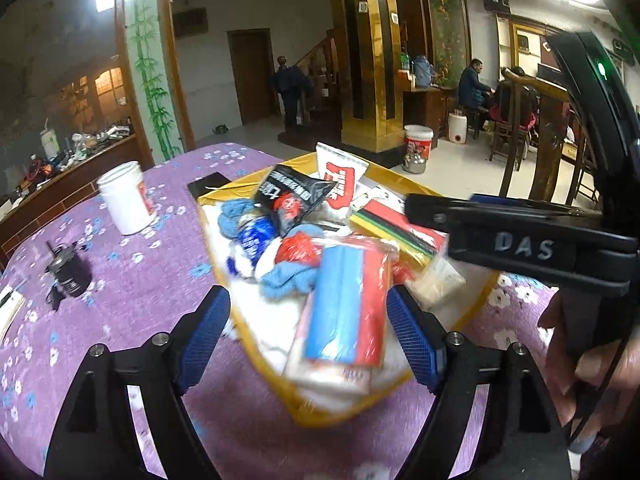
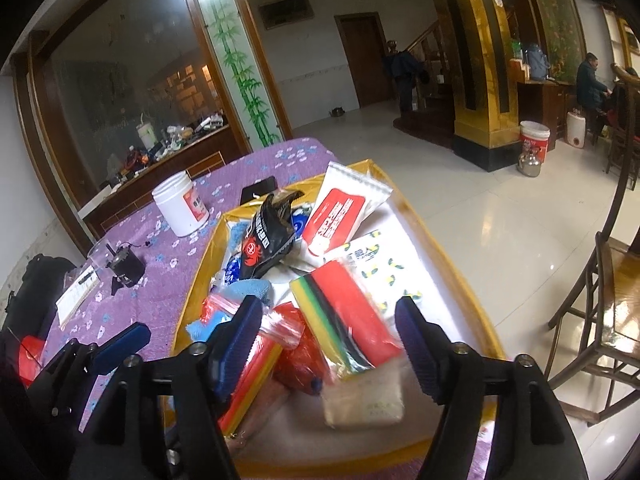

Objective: Organize soft objects

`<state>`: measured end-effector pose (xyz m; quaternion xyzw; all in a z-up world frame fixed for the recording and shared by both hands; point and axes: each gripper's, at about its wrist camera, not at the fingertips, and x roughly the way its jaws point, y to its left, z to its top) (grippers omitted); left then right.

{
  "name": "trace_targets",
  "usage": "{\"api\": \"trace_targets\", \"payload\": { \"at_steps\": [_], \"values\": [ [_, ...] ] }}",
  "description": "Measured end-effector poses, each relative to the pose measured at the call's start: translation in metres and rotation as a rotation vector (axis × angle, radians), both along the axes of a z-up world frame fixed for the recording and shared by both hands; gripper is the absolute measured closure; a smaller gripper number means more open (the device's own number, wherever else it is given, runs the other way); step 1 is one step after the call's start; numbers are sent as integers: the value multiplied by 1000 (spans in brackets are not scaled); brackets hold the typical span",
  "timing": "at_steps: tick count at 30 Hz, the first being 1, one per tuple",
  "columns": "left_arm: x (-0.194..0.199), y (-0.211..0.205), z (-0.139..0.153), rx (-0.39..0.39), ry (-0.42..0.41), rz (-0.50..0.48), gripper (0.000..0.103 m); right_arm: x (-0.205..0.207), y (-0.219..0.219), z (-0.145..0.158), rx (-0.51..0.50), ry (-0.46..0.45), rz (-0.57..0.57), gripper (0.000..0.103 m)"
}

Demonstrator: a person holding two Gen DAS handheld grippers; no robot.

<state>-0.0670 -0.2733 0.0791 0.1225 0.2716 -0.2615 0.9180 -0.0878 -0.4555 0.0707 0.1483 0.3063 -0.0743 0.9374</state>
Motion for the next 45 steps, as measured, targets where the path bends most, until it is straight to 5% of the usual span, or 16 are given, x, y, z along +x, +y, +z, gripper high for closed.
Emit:
{"api": "trace_targets", "payload": {
  "at_steps": [7,17,25,45],
  "values": [
    [-27,35,-5,-15,-30,5,19,-44,15,0,-54,-79,-79,11],
    [-23,41,-12,33,-37,66,19,-59,48,10,-95,-191,-81,7],
    [-16,47,-11,51,-84,187,19,-50,63,-2,-132,-158,-101,4],
    [-11,47,-19,124,-62,232,19,-50,72,-8,-151,-154,-92,1]
  ]
}}
